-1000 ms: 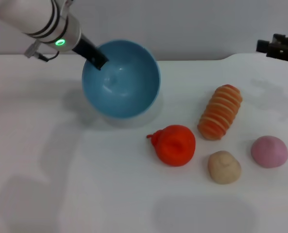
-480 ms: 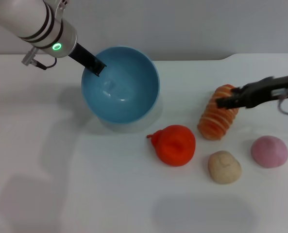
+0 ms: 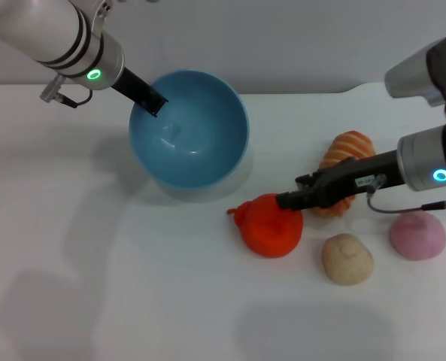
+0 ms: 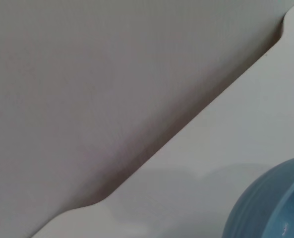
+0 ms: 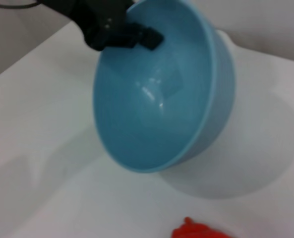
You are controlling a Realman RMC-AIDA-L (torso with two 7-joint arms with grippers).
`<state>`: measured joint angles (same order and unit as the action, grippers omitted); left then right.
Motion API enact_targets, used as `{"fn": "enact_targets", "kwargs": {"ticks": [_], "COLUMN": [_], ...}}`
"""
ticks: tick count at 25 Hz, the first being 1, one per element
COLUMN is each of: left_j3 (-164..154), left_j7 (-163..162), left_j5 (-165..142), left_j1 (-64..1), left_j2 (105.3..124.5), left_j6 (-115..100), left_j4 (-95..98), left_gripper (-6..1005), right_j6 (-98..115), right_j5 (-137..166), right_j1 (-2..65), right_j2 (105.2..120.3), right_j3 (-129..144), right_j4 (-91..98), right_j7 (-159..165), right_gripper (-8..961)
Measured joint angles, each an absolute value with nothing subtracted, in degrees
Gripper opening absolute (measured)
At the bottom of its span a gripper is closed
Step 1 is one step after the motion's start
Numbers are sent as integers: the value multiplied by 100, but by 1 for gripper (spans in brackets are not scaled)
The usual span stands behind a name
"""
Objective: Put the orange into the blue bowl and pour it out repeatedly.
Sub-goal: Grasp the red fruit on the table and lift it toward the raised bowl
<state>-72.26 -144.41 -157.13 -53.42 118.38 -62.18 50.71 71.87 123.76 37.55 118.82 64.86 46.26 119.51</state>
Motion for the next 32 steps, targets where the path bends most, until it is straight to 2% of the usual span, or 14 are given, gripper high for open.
{"fn": "enact_targets", "kwargs": {"ticks": [19, 24, 30, 32], "left_j3": [-7489, -7495, -7519, -7543], "left_j7": [-14542, -14553, -14613, -14642], "left_j5": [-15697, -15697, -15697, -15697], "left_j1": [-5340, -5336, -5327, -5326], "left_j2": [11840, 11839, 11847, 11847], "left_j6": [-6120, -6075, -6085, -6097], "left_j4": [5083, 5080, 5080, 5080], "left_gripper": [-2, -1, -1, -1], "right_j6": [6516, 6514, 6554, 6574], "right_j5": [11819, 11808, 11644, 11523], "right_j1": [3962, 3967, 3911, 3866], "right_j2": [11899, 11901, 11898, 11893], "right_j3": [7147, 7155, 7137, 7138], "right_j4": [3873, 3869, 3949, 3996], "right_j7": [11692, 11532, 11459, 11402], "right_gripper": [592, 328, 110, 87]}}
